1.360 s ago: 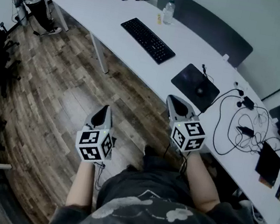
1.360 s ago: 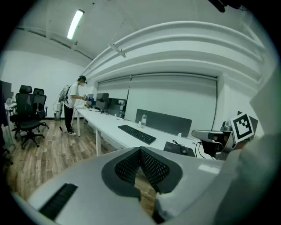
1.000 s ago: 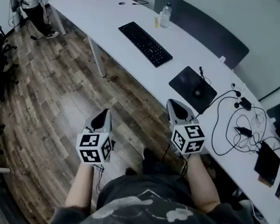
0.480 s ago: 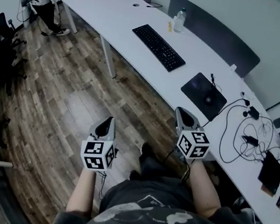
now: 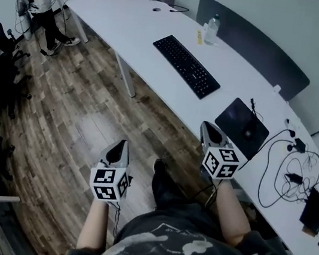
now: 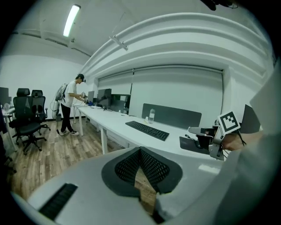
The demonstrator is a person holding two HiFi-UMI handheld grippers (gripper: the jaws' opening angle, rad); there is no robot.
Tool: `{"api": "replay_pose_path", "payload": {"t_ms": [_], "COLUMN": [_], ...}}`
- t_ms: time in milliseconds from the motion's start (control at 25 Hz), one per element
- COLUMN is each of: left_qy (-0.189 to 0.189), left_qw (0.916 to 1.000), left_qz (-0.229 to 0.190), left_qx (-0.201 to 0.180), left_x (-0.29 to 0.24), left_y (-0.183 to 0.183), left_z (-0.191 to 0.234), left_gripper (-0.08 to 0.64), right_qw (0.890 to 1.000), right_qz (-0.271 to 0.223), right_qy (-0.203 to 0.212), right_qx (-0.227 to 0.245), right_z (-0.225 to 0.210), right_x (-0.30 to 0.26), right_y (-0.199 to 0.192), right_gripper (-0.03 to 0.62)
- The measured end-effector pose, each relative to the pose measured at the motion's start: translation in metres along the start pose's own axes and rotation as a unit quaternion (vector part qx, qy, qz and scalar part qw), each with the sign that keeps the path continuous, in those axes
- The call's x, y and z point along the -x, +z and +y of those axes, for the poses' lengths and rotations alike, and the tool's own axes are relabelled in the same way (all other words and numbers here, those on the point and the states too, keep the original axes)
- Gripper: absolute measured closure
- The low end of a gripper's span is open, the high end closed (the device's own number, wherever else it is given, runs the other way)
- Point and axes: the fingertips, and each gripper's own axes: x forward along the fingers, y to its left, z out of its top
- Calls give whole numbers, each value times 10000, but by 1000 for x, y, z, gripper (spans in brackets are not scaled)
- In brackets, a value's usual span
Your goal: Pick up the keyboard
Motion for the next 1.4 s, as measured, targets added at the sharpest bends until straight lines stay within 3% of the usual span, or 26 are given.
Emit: {"api": "replay_pose_path", "payload": {"t_ms": [440,760,1240,1400], "left_qy": [-318,-636,-1123,-1535], "left_qw": [9992,9967,9886,9786], "left_qz": [144,183,412,495], "left_qx": [-198,-465,-915,-1275], "left_x": [-157,-255,-327,-357], "left_y": [85,136,158,164], "left_z": [47,43,18,13], "left_gripper": [558,558,558,558], "right_qw": [9990,9964,9893,9852], "right_qz": [-130,-212,-301,-377], "right_qy": [-346,-635,-1123,-1451], "right_qx": [-258,-513,-876,-836], "right_z": [-73,-129,-179,-192], "right_x": [-143,-208,-198,-189], "right_y": [54,74,67,68], "right_gripper": [592,591,591,591]}}
